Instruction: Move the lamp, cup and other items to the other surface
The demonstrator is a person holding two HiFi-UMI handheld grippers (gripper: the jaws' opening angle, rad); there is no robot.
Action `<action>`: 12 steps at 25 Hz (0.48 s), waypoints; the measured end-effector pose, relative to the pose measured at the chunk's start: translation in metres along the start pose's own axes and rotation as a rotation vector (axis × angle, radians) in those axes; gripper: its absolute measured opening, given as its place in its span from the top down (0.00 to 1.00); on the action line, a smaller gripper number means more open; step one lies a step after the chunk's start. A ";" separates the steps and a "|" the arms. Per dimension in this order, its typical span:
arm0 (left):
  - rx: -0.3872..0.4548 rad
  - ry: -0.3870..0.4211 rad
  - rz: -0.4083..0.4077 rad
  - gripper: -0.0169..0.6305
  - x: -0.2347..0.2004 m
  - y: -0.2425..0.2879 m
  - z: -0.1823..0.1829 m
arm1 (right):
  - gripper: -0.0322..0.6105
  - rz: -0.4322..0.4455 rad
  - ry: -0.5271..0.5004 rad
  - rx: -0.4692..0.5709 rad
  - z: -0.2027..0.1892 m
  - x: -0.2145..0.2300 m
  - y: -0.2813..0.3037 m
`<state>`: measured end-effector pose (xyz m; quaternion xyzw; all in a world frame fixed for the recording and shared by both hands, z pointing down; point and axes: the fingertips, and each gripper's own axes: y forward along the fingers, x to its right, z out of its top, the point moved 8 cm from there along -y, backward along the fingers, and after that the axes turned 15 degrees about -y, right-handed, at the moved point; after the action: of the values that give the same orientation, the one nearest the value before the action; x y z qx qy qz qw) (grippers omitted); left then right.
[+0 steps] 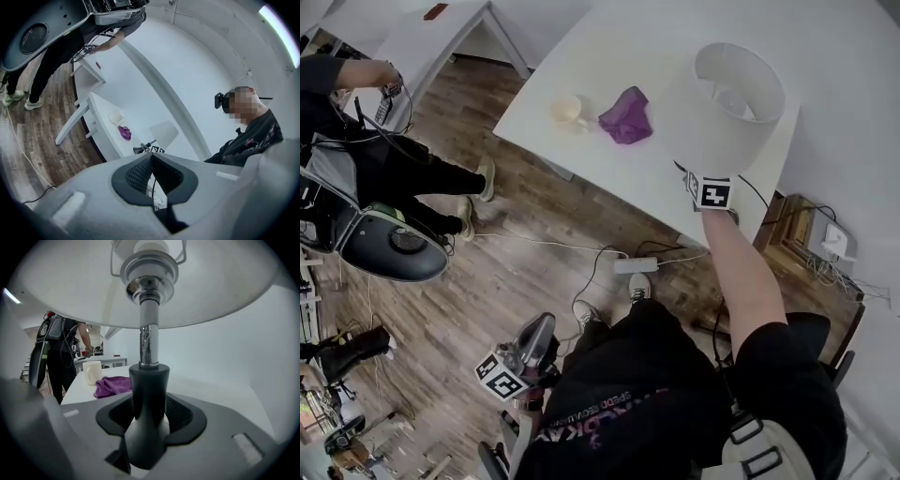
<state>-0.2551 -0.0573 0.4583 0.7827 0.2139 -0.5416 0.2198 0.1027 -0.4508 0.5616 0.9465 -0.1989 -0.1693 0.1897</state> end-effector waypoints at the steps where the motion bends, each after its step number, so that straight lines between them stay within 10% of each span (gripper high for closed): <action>1: -0.005 -0.002 -0.001 0.98 0.000 0.002 0.001 | 0.67 0.007 -0.001 -0.008 -0.003 -0.001 0.002; 12: -0.017 -0.009 0.012 0.98 -0.001 0.005 0.008 | 0.71 0.016 -0.019 -0.008 -0.003 -0.002 0.005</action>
<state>-0.2581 -0.0659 0.4569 0.7798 0.2128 -0.5418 0.2304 0.1008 -0.4539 0.5668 0.9424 -0.2075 -0.1774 0.1931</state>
